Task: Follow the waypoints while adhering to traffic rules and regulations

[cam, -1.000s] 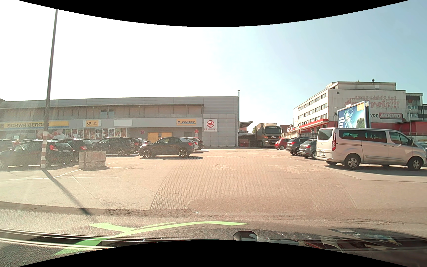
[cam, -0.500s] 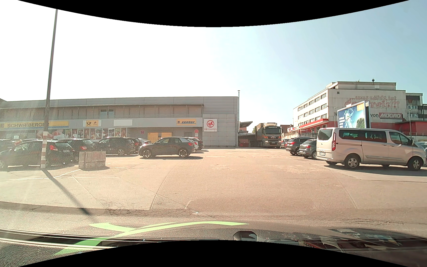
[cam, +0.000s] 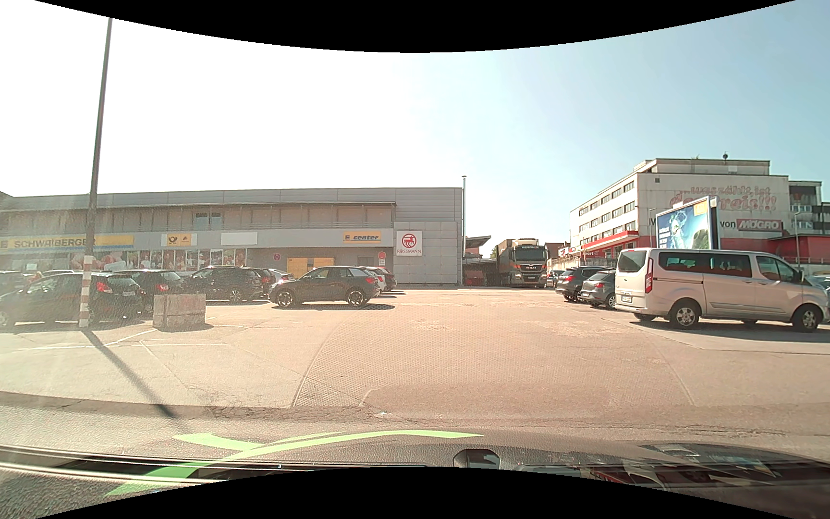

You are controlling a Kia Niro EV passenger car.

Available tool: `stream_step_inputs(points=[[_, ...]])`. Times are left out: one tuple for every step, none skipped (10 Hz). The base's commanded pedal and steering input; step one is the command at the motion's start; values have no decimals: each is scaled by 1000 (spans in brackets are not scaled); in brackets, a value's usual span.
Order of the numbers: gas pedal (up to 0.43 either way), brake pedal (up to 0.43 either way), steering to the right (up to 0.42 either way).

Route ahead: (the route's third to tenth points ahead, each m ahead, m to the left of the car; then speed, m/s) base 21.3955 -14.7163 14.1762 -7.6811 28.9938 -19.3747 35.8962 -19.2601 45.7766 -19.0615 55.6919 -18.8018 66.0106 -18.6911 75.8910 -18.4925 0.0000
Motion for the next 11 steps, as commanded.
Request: stream_step_inputs(points=[[0, 421, -55], [0, 415, -55], [0, 415, -55], [0, 415, -55], [0, 415, -56], [0, 421, -55], [0, 421, -56], [0, 421, -55], [0, 421, -55], [0, 421, -56], [0, 421, -55]])
